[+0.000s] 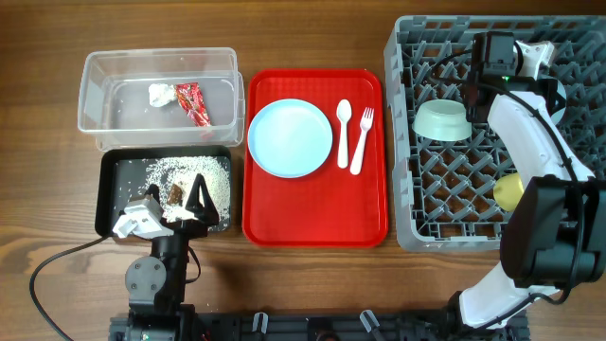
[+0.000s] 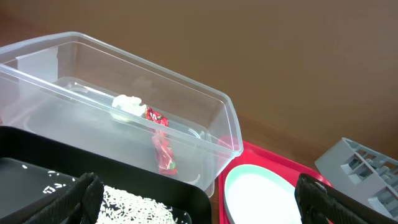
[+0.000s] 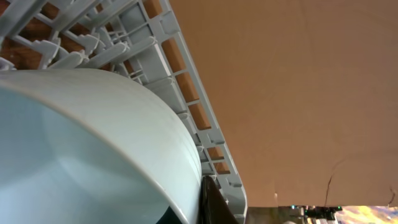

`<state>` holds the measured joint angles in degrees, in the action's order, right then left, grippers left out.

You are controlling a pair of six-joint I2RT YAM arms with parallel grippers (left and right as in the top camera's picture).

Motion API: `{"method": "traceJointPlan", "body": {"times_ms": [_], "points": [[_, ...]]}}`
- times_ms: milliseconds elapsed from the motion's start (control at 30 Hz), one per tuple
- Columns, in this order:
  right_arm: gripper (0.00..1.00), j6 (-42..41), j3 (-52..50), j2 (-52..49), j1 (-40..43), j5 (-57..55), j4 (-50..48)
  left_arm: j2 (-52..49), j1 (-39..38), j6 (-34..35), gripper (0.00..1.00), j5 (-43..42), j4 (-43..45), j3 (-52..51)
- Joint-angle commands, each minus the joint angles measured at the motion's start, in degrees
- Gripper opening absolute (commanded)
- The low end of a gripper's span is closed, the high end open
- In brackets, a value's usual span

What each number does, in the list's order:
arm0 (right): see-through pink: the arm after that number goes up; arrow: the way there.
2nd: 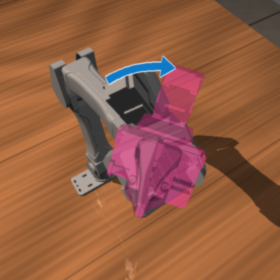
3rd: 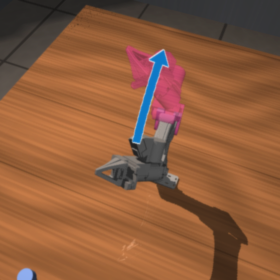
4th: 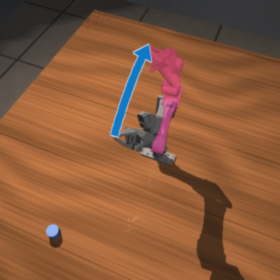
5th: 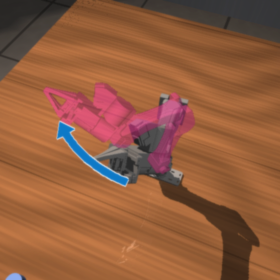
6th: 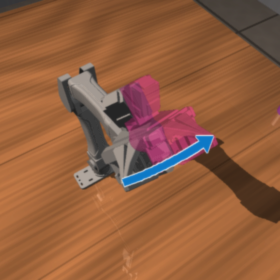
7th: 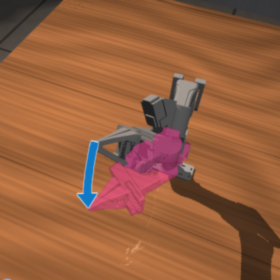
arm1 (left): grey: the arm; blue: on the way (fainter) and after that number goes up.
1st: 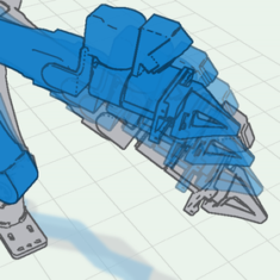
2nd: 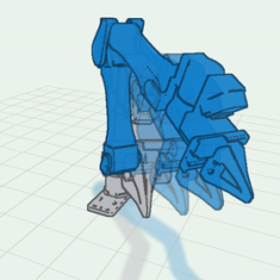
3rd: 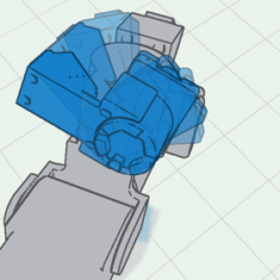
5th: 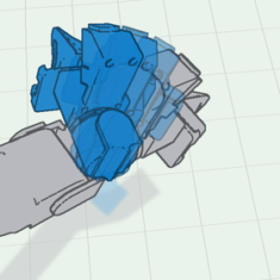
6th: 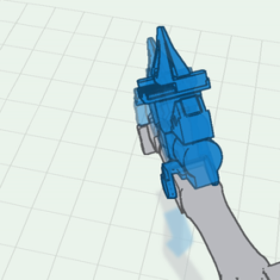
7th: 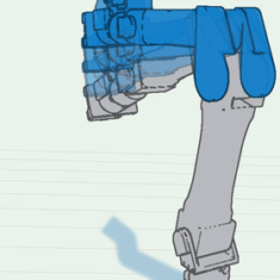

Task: Sort waste into correct bins and load items into the dishwasher rack
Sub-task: 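Carry the small blue bowl into the rack's upper right area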

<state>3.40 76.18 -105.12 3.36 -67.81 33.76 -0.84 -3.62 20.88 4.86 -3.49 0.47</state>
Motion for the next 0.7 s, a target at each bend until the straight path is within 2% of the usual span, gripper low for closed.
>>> {"method": "traceJointPlan", "body": {"times_ms": [0,433,667], "points": [[0.04,1.11,-0.09,-1.55,-0.87,-3.39,-0.07,0.28,0.48,0.52,1.00,0.15,-0.17,-0.13],[0.04,1.14,-0.09,-1.55,5.92,-3.72,-1.79,0.28,0.48,0.52,1.00,0.15,-0.17,-0.13],[0.04,1.20,-0.09,-1.55,6.19,-2.62,-1.97,0.28,0.48,0.52,1.00,0.15,-0.15,-0.15]]}}
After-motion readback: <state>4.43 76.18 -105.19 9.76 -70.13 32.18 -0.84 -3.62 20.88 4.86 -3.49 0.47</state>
